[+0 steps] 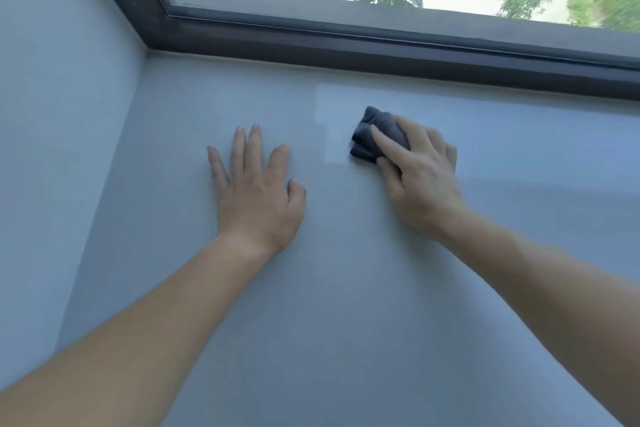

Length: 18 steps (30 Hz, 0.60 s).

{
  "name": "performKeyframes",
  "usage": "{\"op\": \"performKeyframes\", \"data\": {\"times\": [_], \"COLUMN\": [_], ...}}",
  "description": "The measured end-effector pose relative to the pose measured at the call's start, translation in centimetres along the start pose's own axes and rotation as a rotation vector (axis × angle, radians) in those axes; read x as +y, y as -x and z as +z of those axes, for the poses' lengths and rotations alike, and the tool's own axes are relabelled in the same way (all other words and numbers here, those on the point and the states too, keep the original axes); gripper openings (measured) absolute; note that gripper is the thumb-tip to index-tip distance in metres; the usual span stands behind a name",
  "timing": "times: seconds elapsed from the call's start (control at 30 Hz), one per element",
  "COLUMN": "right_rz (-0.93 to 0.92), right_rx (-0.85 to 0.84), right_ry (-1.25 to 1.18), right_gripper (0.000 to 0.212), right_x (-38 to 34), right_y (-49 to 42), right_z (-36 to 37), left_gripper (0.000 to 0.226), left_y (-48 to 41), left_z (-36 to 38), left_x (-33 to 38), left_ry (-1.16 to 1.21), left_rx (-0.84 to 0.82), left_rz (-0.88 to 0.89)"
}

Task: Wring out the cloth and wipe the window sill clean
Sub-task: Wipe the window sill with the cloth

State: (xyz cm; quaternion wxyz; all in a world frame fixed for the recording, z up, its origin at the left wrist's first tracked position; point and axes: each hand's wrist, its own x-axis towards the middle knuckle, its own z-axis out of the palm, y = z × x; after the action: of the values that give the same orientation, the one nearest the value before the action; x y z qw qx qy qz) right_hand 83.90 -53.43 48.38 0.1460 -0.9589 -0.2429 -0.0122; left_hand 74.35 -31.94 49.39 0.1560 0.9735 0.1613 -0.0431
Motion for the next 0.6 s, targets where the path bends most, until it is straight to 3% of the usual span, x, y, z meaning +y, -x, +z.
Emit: {"op": "performKeyframes", "data": {"times": [0.07, 0.17, 0.23, 0.37, 0.43, 0.6], "right_rz": [-0.044, 0.263, 0.332, -0.098, -0.192, 0.346], "right_rx": [-0.043, 0.005, 0.024, -0.081, -0.107, 0.008], "right_ry": [0.017, 0.028, 0.018, 0.014, 0.030, -0.035], "right_gripper": [0.045, 0.047, 0.054, 0.067, 0.064, 0.056], "right_x": [1.8, 4.3, 3.3, 0.8, 2.7, 5.5], "right_y": [-0.6, -4.0, -3.7, 2.4, 2.3, -1.4], "right_z": [-0.7, -1.3, -1.3, -0.8, -1.6, -2.6], "left_gripper": [0.060, 0.065, 0.066, 0.065, 0.065, 0.066], "left_y": [2.7, 6.9, 8.0, 8.3, 8.5, 8.4], "left_z": [0.2, 1.4, 2.7, 3.9, 4.0, 4.1], "left_x": [2.1, 4.6, 4.6, 4.3, 4.5, 4.5], "left_ry": [0.068, 0.119, 0.081, -0.054, -0.072, -0.081], "left_rx": [0.025, -0.007, -0.025, 0.010, 0.022, 0.043], "left_rz": [0.012, 0.071, 0.069, 0.098, 0.090, 0.088]}}
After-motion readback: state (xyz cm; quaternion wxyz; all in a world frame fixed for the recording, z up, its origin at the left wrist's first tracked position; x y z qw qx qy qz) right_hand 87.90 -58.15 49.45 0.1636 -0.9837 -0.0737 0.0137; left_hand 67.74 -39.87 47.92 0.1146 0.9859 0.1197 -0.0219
